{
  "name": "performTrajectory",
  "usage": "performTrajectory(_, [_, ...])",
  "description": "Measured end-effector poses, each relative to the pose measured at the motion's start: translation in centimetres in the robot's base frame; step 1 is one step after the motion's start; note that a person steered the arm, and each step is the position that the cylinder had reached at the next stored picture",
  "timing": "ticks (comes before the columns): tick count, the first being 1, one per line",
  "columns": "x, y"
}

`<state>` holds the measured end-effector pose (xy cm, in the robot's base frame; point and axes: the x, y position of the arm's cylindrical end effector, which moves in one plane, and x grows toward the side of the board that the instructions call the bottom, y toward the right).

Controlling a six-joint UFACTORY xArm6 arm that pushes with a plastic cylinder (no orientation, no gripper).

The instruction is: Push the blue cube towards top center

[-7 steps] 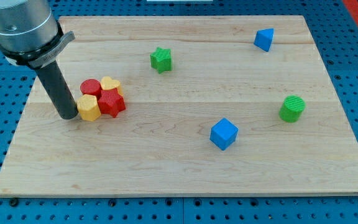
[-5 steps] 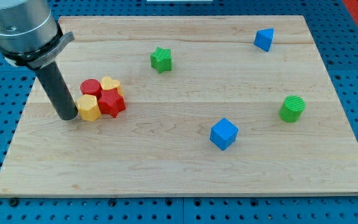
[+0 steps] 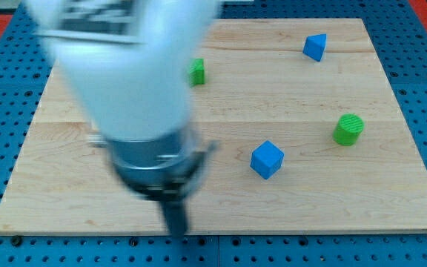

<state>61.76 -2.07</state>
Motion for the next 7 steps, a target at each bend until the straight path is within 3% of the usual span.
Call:
performTrajectory(1, [-2.2, 9.3])
performTrajectory(2, [-6.9, 14.6])
performTrajectory(3, [-11.3, 15.6])
performTrajectory(6, [-4.4, 15.3])
performTrajectory(7, [-6.8, 13.0])
